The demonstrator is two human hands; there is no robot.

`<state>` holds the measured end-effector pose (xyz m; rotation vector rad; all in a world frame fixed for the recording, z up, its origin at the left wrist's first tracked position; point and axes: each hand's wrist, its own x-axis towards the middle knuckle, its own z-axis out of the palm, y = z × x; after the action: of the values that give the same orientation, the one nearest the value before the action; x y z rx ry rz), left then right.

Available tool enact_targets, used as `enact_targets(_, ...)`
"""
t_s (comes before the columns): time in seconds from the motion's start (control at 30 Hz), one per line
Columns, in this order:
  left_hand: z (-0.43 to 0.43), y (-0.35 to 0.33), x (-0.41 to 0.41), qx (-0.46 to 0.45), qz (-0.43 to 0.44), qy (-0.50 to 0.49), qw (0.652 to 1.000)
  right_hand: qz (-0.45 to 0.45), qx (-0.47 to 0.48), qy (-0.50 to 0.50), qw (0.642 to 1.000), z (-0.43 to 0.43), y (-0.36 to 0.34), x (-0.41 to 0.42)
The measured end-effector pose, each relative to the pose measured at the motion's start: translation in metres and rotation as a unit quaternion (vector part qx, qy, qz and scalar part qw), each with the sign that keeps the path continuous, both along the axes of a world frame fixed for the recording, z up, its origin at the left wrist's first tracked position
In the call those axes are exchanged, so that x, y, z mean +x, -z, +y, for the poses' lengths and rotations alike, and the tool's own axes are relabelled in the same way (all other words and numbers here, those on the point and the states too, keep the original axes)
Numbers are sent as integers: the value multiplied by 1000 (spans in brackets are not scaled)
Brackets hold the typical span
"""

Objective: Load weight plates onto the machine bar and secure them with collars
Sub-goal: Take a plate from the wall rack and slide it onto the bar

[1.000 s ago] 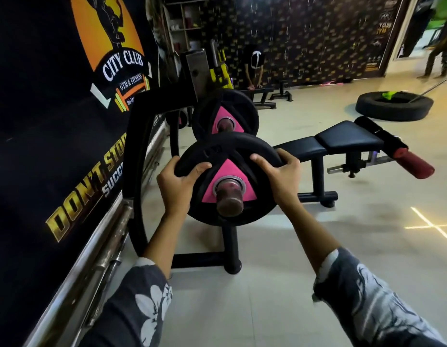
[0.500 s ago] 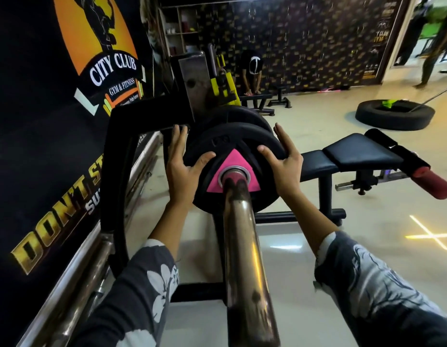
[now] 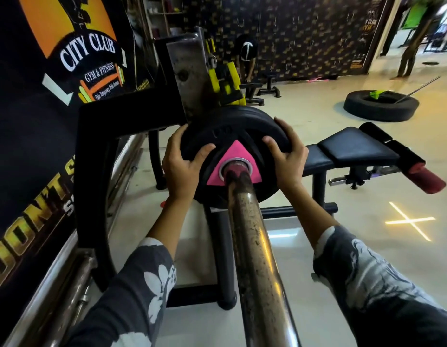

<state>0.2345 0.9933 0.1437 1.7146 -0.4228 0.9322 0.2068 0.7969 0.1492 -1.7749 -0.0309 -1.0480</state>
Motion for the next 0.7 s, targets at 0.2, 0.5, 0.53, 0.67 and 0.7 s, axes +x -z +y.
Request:
enact_targets(0.2,7,-1,-46,154,-79,-153,973,50,-97,29,994,8,0,-45)
enact_targets(0.5,25,39,-219,279,52,-71,956,163,-233,-12,959,44,35,-217)
enact_targets(0.53,27,40,-241,277,56,-73,956,156,-230,-15,961,46,37,-239)
enact_targets(0.67,32,40,-328,269,45,-87,958,145,-235,-31,961,51,42,-319)
enact_targets(0.7,32,38,-349,266,38,-87,959,148,-242,-34,958,53,42,-339)
